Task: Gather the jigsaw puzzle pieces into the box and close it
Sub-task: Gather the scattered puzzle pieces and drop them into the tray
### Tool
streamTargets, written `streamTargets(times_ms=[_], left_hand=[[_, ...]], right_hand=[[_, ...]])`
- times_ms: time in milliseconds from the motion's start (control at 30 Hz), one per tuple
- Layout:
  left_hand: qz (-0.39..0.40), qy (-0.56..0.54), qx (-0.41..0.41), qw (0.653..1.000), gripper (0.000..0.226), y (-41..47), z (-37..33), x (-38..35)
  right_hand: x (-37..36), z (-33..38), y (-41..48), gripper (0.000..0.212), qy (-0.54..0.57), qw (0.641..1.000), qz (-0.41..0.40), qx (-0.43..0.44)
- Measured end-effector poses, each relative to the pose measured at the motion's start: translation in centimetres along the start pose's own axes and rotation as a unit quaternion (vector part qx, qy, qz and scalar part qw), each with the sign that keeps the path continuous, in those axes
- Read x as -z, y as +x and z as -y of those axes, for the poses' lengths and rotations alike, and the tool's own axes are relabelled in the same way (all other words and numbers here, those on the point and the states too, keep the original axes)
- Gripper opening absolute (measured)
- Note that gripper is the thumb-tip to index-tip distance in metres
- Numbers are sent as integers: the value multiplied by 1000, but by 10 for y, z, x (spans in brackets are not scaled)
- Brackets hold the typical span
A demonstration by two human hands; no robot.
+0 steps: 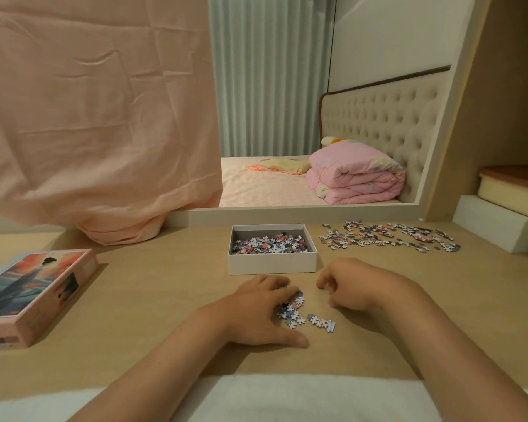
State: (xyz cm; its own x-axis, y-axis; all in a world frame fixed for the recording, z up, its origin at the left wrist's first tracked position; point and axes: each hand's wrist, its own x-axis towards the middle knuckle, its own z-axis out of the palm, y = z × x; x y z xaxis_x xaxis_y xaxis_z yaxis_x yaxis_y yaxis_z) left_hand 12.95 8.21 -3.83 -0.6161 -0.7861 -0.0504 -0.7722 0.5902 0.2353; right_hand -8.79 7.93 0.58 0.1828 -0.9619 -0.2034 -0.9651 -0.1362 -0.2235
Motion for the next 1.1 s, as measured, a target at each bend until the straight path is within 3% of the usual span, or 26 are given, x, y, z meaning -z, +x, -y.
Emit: streamTargets(times_ms=[200,333,467,667,767,900,1033,1100], left_hand=[[-105,-26,-44,993,60,6,7,-1],[-117,-35,-32,992,65,8,-5,-2],[-110,1,-38,993,69,20,-31,-11],[-173,-26,-40,984,28,28,-28,-13],[-149,-66,-39,986,25,21,-10,-5],[-139,-114,-21,983,43,0,18,19],[16,-38,95,995,56,-25,45,43],[44,-41,111,992,49,-29,49,45]], right_hand=[[-3,13,2,25,114,992,-32,53],[9,-5,3,25,156,982,-109,16],[6,-12,2,16,103,994,-37,-25],[-4,-1,9,11,127,991,-35,36],[-5,3,8,12,125,990,-28,57],[4,-1,-1,17,137,988,10,69],[5,-2,-4,20,115,992,45,39],[-1,3,0,14,132,990,25,37]])
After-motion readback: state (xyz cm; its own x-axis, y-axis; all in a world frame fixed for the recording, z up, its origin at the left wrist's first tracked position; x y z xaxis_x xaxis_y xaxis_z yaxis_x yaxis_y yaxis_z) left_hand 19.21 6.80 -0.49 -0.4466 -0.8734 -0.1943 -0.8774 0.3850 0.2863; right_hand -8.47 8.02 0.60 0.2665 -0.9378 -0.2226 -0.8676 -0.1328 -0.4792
